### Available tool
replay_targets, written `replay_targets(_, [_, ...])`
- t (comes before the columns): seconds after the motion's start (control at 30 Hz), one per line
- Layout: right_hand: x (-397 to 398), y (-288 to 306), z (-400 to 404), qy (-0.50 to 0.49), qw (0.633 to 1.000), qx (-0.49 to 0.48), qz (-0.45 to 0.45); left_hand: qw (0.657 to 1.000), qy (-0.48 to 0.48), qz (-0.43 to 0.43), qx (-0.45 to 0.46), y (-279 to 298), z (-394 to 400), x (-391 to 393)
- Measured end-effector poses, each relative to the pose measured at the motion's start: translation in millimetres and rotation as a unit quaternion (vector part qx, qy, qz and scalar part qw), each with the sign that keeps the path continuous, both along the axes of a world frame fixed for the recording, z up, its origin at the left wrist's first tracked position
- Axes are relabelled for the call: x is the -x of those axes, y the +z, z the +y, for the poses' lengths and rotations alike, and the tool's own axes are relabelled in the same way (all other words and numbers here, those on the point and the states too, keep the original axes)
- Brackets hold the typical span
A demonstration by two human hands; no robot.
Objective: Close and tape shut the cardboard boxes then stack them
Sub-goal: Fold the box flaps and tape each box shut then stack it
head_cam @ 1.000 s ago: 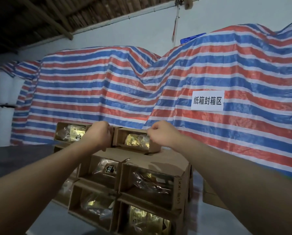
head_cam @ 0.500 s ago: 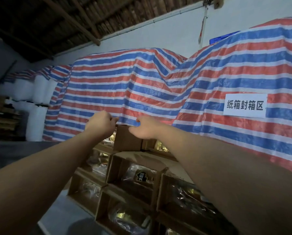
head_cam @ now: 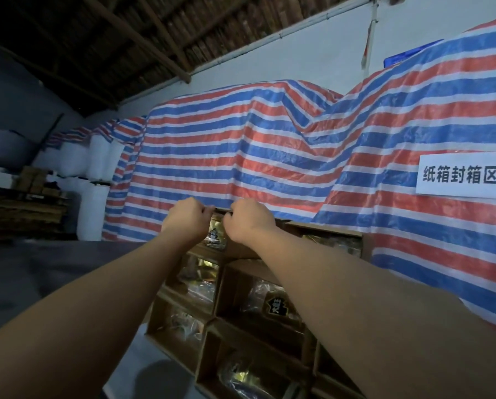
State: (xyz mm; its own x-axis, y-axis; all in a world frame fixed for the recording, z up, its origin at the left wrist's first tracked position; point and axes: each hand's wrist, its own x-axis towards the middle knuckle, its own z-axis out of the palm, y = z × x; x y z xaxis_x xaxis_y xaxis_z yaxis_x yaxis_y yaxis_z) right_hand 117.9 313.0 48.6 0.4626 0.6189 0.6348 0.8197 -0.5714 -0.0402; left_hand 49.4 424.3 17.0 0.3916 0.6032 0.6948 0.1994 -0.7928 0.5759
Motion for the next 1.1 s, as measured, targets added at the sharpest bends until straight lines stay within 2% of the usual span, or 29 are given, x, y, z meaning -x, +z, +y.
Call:
replay_targets(0.1, [3, 4, -6, -0.014, 0.999, -0.028, -0.011, 0.999, -0.017, -0.016, 0.022, 7, -5, 5])
replay_targets(0.27, [7, 34, -40, 0.004, 0.996, -0.09, 0.015, 0.997, -0.065, -0.048, -0.007, 30, -22, 23])
replay_targets(0.5, [46, 99, -105, -0.005, 0.993, -0.102, 0.067, 0.989, -0.049, -0.075, -0.118, 67, -68, 61])
replay_targets(0.67, [72, 127, -173, -0.024, 0.988, -0.105, 0.114, 0.979, -0.049, -0.128, -0.149, 94, -114, 76])
replay_targets(0.77, [80, 143, -225, -0.048, 0.98, -0.136, 0.136, 0.974, -0.088, -0.182, -0.101, 109, -148, 77])
replay_targets(0.87, [90, 158, -286, -0.057, 0.972, -0.167, 0.154, 0.964, -0.202, -0.171, 0.019, 119, -191, 77])
replay_targets(0.97, [101, 166, -350, -0.075, 0.967, -0.184, 0.158, 0.915, -0.346, -0.139, 0.152, 129, -244, 78])
replay_targets(1.03, [107, 167, -393, -0.088, 0.964, -0.182, 0.172, 0.845, -0.473, -0.081, 0.238, 133, -281, 81])
replay_targets(1.1, [112, 162, -436, -0.109, 0.959, -0.183, 0.188, 0.785, -0.549, -0.034, 0.286, 129, -317, 86])
